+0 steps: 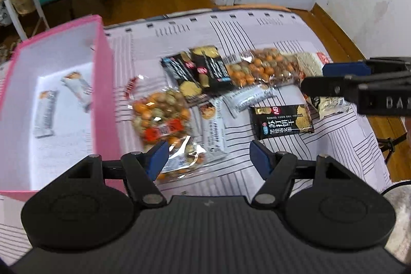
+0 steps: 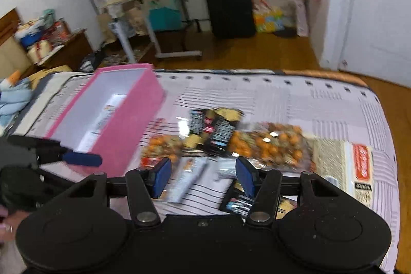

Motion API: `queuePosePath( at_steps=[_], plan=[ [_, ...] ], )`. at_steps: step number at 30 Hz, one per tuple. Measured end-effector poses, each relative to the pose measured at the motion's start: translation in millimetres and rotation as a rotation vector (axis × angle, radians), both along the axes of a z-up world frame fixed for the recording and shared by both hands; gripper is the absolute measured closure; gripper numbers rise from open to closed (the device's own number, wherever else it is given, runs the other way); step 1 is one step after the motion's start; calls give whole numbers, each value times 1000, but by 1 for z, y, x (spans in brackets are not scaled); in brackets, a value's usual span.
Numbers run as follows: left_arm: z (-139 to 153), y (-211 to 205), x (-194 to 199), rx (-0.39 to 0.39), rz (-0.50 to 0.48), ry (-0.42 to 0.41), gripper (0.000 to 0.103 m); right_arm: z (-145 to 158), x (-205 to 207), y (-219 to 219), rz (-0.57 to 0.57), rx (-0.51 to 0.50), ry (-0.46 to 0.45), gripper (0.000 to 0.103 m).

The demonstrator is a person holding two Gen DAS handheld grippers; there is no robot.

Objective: Organize snacks
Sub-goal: 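Move the left gripper back to the snacks and grasp a white wafer bar, then grasp another white wafer bar with the right gripper while the left holds its bar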

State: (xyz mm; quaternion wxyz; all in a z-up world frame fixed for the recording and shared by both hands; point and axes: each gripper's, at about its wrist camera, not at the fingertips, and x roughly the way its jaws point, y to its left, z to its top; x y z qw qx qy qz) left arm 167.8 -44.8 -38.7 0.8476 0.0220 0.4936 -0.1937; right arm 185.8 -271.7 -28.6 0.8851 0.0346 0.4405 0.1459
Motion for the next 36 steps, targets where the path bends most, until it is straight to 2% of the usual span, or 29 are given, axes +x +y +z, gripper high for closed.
queuePosePath(
  at_steps=[3, 6, 7, 8, 10, 13, 16, 22, 26, 28, 30, 33, 36],
  plan=[
    [-22, -14, 9, -1, -6, 8, 37, -15, 16, -13, -40, 12, 40, 42],
    [-40, -25, 21, 1, -10, -2, 38, -33, 38, -17, -36, 82, 109, 42],
    [-45, -28, 27, 6, -9, 0, 44, -39, 43, -19, -42, 88, 128, 42],
    [-52, -32, 33, 18, -14, 11, 57, -49, 53, -18, -59, 83, 158, 42],
    [-62, -40, 46, 44, -37, 38, 66, -66, 66, -18, -88, 84, 204, 42],
    [-73, -43, 55, 37, -34, 33, 66, -92, 78, -18, -152, 111, 260, 42],
    [-83, -42, 57, 13, -37, 44, 66, -112, 79, -22, -227, 118, 275, 42],
    [-94, -39, 59, -30, -9, 37, 67, -142, 80, -36, -398, 297, 319, 40],
    [-97, -38, 59, -45, -2, 37, 67, -145, 81, -29, -455, 284, 281, 35],
    [-98, -38, 60, -47, 6, 42, 67, -146, 83, -20, -444, 267, 260, 21],
    [-98, -39, 61, -44, 10, 49, 67, -147, 84, -6, -396, 212, 234, 14],
    [-99, -38, 62, -50, 13, 57, 67, -148, 82, 11, -347, 100, 199, 14],
    [-99, -38, 61, -40, 3, 51, 71, -146, 80, 19, -297, 17, 181, 23]
  ],
)
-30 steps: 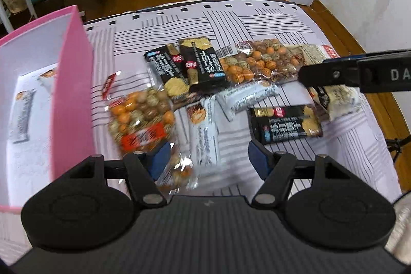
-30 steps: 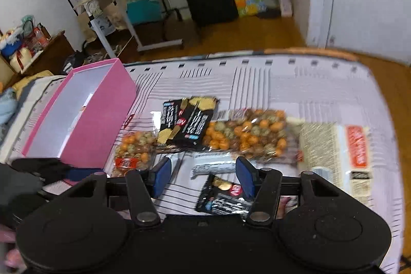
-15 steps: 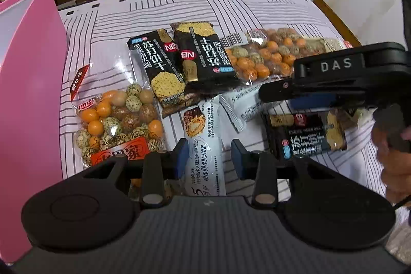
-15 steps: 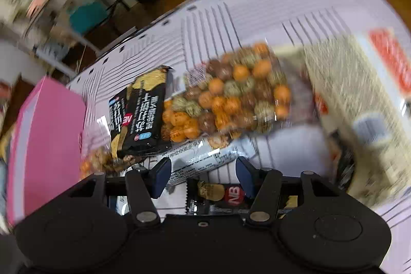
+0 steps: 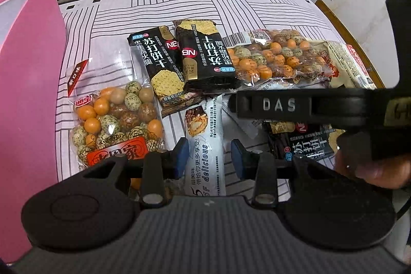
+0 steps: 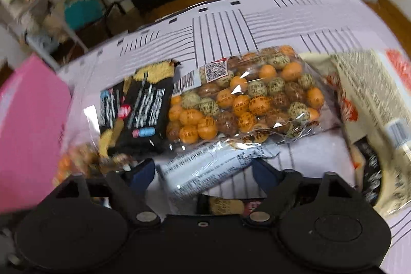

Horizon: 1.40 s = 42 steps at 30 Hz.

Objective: Organize snacks
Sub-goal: 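Grasp another white wafer bar with the right gripper while the left holds its bar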

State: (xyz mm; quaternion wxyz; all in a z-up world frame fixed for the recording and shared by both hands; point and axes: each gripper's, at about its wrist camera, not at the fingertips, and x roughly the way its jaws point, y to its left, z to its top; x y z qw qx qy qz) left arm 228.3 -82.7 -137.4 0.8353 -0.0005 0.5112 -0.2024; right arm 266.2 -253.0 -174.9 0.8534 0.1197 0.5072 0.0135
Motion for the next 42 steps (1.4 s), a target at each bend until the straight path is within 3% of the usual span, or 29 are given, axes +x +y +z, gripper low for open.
queuePosePath(
  at_steps=[2, 4, 10, 15, 17, 22, 23, 25, 27, 31, 42],
  plan=[
    [-1, -1, -2, 26, -7, -11, 76, 4, -3, -3, 25, -16, 4, 28],
    [-1, -2, -5, 34, -14, -26, 76, 8, -5, -7, 46, 6, 28, 43],
    [1, -4, -12, 42, -38, -41, 77, 15, -15, -21, 94, 39, 97, 58],
    [3, 2, -11, -49, -31, 23, 77, 20, -28, -27, 129, 31, 145, 58],
    [3, 6, -7, -86, -9, 53, 77, 17, -28, -25, 97, -1, 157, 43],
    [-5, 1, -5, -67, -14, 53, 73, 11, -22, -18, 81, -13, 118, 38],
    [-9, 0, -4, -65, -12, 68, 72, 12, -21, -16, 85, -17, 114, 39],
    [-12, -1, -4, -63, -3, 63, 72, 14, -21, -15, 90, 3, 109, 56],
    [-9, -3, -6, -48, -14, 50, 73, 17, -24, -14, 89, 17, 106, 62],
    [-7, 1, -7, -37, -14, 44, 79, 21, -32, -17, 94, 22, 108, 64],
    [13, 6, -21, -24, -22, 34, 80, 45, -65, -15, 133, 51, 37, 66]
  ],
)
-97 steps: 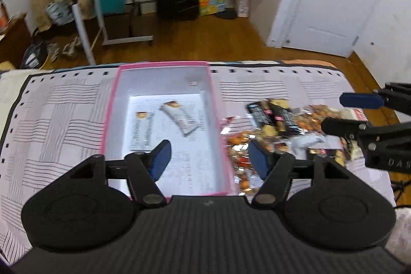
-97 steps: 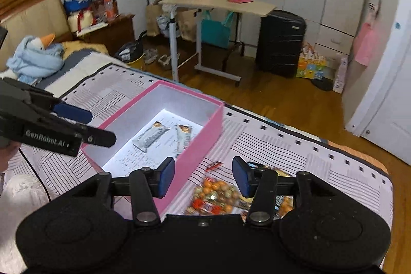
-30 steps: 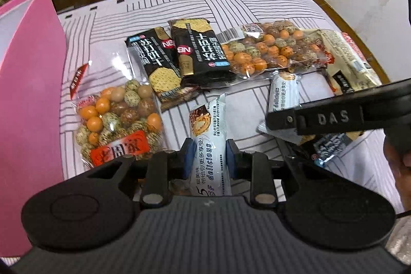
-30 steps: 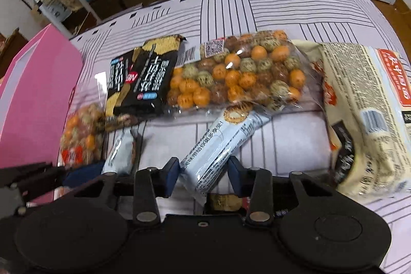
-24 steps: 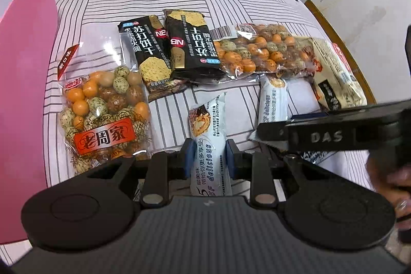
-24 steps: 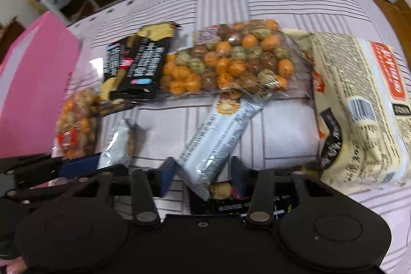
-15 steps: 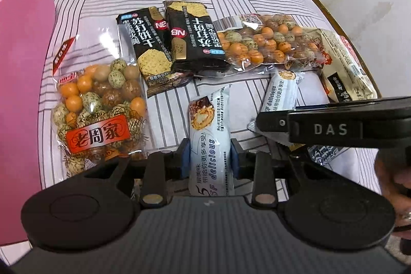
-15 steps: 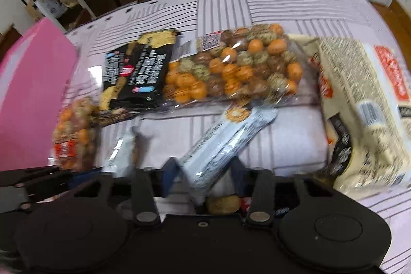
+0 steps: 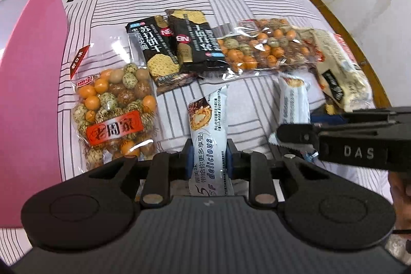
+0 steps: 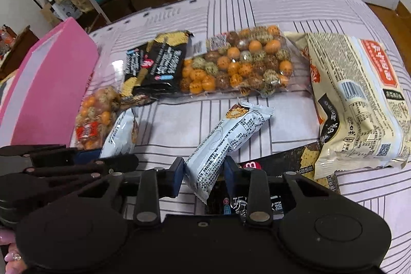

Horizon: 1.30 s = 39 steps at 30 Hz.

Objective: Organize snacks
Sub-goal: 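Grasp another white wafer bar with the right gripper while the left holds its bar, then carry both held white bars over the pink box with both grippers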

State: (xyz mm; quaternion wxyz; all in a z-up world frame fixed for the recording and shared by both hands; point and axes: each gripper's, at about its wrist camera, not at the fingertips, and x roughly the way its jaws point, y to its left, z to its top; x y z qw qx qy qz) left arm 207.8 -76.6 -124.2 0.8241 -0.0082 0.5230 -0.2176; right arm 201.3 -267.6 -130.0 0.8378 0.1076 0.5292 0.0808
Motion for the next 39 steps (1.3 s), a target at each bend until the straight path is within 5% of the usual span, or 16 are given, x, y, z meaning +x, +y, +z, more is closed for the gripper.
queuePosePath(
  at_steps=[14, 21, 39],
  plan=[
    [40, 1, -40, 94, -84, -20, 80, 34, -39, 10, 47, 29, -91, 65],
    [42, 29, -67, 116, -63, 17, 80, 27, -78, 30, 112, 53, -80, 65],
    [84, 122, -121, 66, 4, 99, 80, 105, -139, 112, 499, 23, -150, 65]
  ],
)
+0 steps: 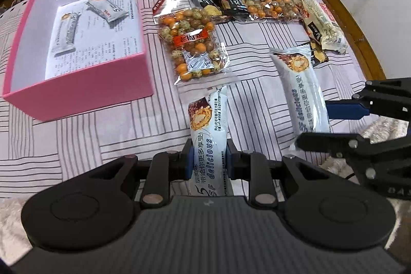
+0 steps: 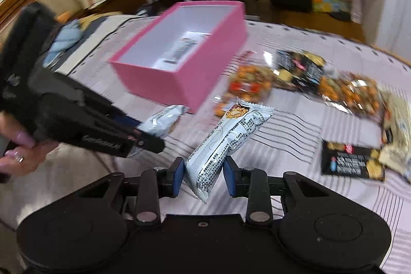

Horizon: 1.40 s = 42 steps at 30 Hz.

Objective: Organize snacks
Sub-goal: 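Carry both held white bars over the pink box with both grippers, then open both grippers to drop the white bars into the pink box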

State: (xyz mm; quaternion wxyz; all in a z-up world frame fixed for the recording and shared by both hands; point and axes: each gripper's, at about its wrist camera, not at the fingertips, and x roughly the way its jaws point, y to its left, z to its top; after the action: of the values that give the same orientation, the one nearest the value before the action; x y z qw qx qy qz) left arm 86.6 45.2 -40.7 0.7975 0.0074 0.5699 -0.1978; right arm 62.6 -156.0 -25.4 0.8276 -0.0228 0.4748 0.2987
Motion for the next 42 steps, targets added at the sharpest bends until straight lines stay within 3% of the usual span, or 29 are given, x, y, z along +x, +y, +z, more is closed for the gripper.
queuePosePath(
  at_steps=[9, 19, 27, 35, 42],
  plan=[
    [28, 30, -11, 45, -2, -24, 80, 38, -9, 45, 135, 12, -49, 65],
    [55, 71, -10, 44, 47, -100, 80, 58, 12, 87, 226, 61, -136, 65],
    [56, 106, 15, 74, 140, -167, 80, 46, 60, 114, 238, 75, -158, 65],
    [49, 129, 59, 89, 195, -187, 80, 23, 112, 142, 240, 7, -154, 65],
    [35, 142, 114, 20, 252, -196, 80, -5, 166, 164, 251, -51, -132, 65]
  ],
)
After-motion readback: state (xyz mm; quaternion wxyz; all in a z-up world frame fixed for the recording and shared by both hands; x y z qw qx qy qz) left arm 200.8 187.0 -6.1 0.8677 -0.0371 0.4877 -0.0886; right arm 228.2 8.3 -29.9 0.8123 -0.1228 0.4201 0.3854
